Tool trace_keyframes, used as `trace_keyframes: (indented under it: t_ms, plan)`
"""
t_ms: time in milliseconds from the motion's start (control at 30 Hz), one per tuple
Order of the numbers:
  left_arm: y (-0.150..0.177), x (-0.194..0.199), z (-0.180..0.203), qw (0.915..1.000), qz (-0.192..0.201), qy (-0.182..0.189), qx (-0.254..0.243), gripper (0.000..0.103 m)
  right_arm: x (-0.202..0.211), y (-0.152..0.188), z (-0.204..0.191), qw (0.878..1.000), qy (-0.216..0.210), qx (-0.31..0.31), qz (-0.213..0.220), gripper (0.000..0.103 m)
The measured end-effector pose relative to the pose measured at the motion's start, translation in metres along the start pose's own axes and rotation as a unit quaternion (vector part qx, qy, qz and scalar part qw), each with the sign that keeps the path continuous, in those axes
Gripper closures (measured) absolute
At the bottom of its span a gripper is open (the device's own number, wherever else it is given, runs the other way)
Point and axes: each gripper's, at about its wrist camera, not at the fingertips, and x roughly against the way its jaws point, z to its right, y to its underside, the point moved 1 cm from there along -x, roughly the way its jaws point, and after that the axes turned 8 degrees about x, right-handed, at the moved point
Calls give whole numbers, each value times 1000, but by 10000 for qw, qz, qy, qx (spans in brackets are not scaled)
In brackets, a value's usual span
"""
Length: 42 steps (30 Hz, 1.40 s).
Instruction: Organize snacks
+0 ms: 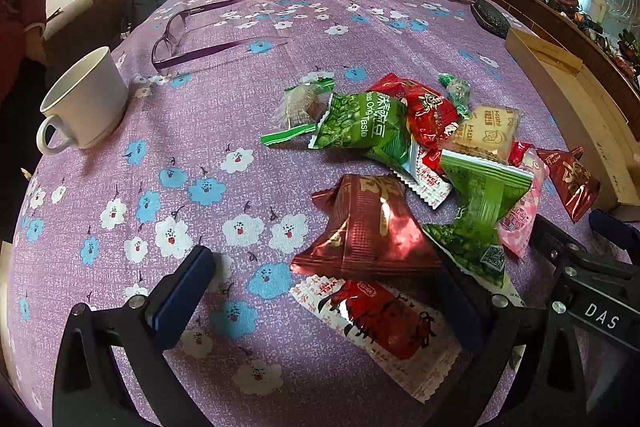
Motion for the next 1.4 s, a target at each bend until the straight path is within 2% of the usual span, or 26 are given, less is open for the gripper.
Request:
trace_keyframes:
  t_ms: [933, 1200, 1333, 1400]
  plan:
    - [0, 0, 0, 10000, 0, 1, 0, 0, 1, 1, 0, 10000, -23, 4, -1, 1]
    - [0, 0, 0, 10000, -2, 25, -15, 0, 6, 6, 0, 9964, -485, 696, 15, 1]
    - [0, 0, -1, 10000, 1, 38, -19, 0, 8, 12, 2, 9953, -553, 782, 103, 1]
    - [0, 1, -2, 10000, 15, 95, 11, 0, 12, 15, 1, 9936, -732, 861, 41, 1]
